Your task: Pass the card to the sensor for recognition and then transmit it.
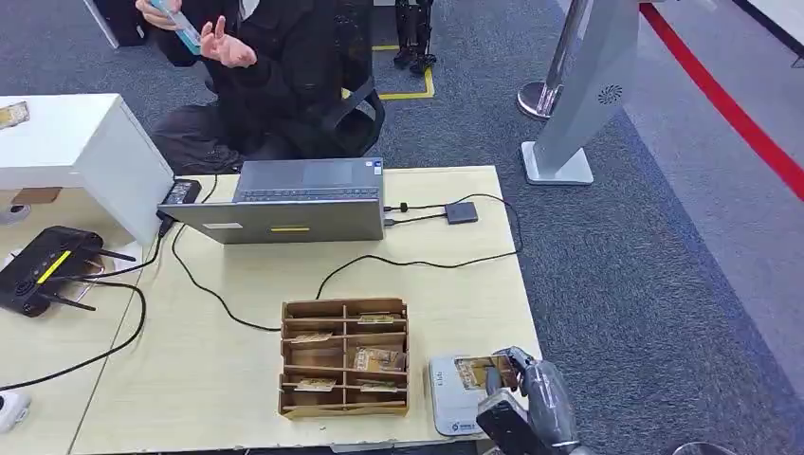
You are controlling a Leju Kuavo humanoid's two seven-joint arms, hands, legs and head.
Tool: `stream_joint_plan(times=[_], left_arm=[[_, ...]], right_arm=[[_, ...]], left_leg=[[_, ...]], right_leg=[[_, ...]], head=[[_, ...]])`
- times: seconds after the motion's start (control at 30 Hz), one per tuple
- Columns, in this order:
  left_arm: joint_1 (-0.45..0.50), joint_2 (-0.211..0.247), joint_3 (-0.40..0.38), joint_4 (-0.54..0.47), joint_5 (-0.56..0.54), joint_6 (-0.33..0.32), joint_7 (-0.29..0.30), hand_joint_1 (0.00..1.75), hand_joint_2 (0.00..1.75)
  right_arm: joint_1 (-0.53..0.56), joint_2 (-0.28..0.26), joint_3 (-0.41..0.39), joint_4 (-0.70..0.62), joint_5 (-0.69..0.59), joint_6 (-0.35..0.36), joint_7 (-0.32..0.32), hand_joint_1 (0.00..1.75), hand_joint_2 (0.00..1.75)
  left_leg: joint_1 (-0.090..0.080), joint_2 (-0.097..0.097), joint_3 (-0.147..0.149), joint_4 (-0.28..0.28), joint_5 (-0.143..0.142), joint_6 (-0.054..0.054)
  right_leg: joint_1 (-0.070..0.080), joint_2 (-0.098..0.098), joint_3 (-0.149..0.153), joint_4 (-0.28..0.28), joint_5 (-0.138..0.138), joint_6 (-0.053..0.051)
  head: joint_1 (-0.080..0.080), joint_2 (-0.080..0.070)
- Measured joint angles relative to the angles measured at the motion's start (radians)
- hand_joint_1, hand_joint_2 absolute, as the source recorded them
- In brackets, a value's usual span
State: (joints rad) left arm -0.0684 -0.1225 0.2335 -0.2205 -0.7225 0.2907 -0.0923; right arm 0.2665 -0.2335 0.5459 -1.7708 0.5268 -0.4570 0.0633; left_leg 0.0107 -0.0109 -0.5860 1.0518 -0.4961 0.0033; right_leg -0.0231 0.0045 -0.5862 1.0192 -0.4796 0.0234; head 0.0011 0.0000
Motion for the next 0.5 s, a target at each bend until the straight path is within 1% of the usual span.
stream_joint_plan(times=[0.3, 0.5], left_arm=[[-0.002, -0.011, 0.0, 0.0, -0.014, 0.004, 0.01, 0.0, 0.0], [-0.003, -0.013, 0.0, 0.0, -0.018, 0.004, 0.016, 0.0, 0.0]], right_arm=[[-0.053, 0.006, 0.048, 0.116, -0.019, 0.011, 0.011, 1.75, 1.75], [-0.081, 0.013, 0.071, 0.164, -0.022, 0.024, 0.011, 1.75, 1.75]], left_leg=[[0.0, 0.0, 0.0, 0.0, 0.0, 0.0], [0.0, 0.0, 0.0, 0.0, 0.0, 0.0]], right_leg=[[0.0, 0.0, 0.0, 0.0, 0.0, 0.0], [0.0, 0.0, 0.0, 0.0, 0.0, 0.0]], head=[[0.0, 0.0], [0.0, 0.0]])
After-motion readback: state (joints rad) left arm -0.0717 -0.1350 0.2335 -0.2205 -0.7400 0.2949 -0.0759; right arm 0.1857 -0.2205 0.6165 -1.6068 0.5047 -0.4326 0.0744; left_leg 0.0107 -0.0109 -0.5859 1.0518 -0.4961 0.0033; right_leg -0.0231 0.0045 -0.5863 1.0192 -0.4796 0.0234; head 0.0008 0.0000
